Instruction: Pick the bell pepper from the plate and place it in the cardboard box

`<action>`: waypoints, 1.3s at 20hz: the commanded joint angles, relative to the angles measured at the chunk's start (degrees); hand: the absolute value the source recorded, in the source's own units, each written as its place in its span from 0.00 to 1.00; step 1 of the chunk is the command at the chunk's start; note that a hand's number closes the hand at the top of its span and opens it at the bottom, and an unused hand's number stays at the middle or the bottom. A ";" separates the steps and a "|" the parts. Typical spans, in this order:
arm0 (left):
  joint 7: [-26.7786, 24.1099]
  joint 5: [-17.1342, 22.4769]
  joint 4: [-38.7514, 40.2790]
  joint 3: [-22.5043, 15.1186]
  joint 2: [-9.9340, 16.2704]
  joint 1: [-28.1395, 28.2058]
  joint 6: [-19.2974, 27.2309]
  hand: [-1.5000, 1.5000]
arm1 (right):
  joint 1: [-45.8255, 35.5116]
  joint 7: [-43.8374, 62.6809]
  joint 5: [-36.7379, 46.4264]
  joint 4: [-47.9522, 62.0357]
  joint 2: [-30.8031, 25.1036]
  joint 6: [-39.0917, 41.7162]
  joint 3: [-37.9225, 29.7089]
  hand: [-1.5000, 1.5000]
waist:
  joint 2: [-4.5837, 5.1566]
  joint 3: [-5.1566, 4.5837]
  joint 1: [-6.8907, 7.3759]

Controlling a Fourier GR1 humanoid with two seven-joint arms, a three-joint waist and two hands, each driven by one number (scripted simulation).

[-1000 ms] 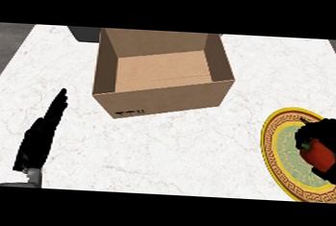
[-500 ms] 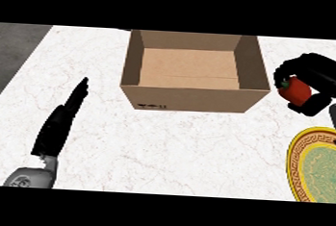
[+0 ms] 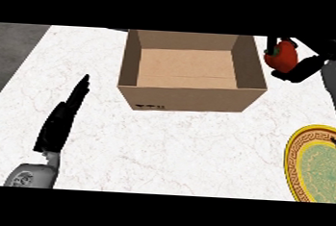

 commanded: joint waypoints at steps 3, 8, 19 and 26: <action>-0.51 -0.47 1.74 0.32 -0.72 1.05 1.12 0.50 | -8.61 -10.64 -7.38 7.10 1.36 11.27 -1.57 1.00 | -0.50 -0.14 -1.66; -1.17 -0.19 1.31 0.82 -0.17 2.17 0.78 0.50 | -14.84 -9.75 -9.71 11.16 2.91 14.78 0.40 1.00 | -1.01 -0.23 -2.59; -0.26 -0.49 0.23 1.63 -0.73 2.51 1.97 0.50 | -23.86 -2.05 -8.65 20.61 14.98 7.69 5.44 1.00 | -1.25 -0.29 -4.20; 1.70 0.34 -0.39 3.77 1.83 1.92 0.22 0.50 | -27.83 1.60 -6.32 25.40 20.63 5.08 8.11 1.00 | -1.50 -0.30 -4.97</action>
